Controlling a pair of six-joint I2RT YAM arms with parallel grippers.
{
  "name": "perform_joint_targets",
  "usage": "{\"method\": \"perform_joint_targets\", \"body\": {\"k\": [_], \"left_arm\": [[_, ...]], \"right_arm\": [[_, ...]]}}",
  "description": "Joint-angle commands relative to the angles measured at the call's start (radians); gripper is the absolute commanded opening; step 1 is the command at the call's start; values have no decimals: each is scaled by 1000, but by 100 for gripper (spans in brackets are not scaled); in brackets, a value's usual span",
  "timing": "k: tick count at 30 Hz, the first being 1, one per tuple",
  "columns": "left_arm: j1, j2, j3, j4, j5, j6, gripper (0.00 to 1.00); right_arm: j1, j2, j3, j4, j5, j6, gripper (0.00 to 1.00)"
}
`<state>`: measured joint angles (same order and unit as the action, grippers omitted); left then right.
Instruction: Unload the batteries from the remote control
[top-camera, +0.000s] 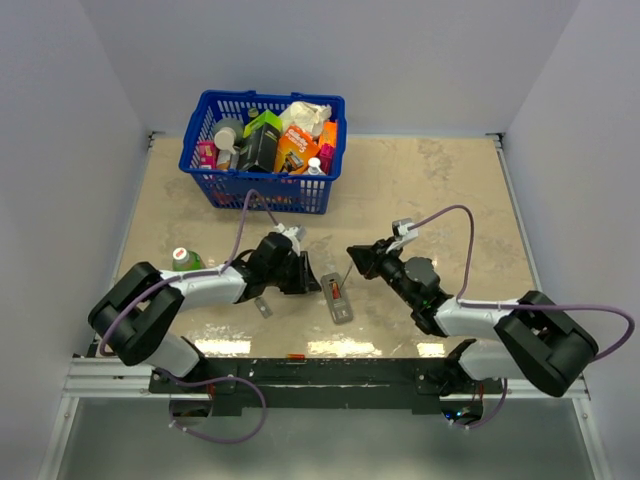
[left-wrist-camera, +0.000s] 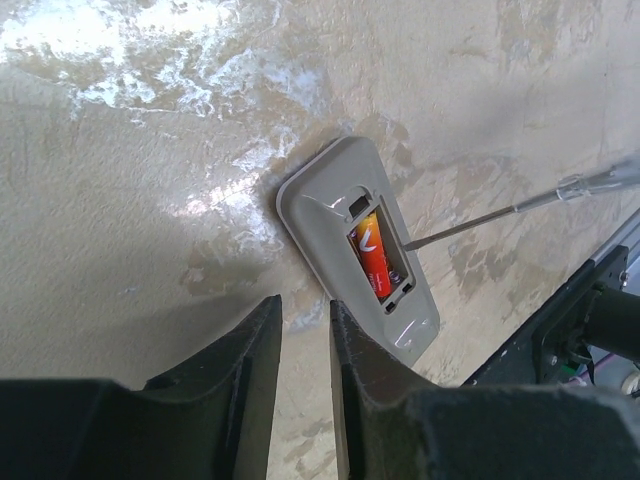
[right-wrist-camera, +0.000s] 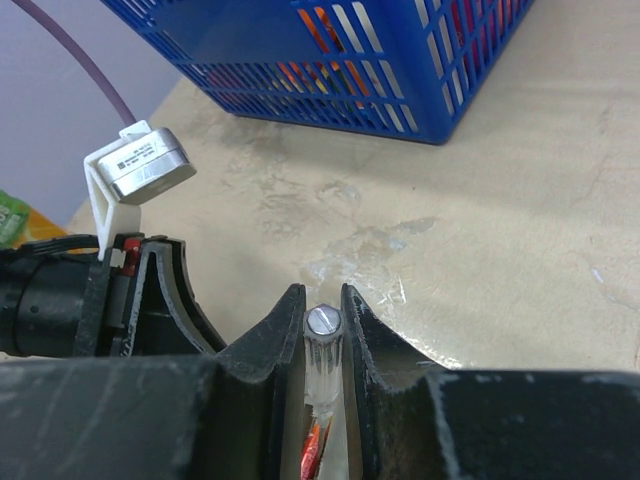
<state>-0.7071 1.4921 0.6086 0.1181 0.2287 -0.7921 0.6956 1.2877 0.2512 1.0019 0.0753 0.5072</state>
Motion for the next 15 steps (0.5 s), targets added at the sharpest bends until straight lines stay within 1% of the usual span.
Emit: {"method": "perform_joint_targets", "body": {"k": [1,8,15], "left_arm": [[5,19,19,80,37,-1,30],[5,74,10,155,86,-32,28],[5,91,17,133,64,-21,28]], "right_arm": [[7,15,-15,64,31,-36,0],[38,113,-10,159,43,-36,0],[48,128,-1,173,50,-24,0]]}}
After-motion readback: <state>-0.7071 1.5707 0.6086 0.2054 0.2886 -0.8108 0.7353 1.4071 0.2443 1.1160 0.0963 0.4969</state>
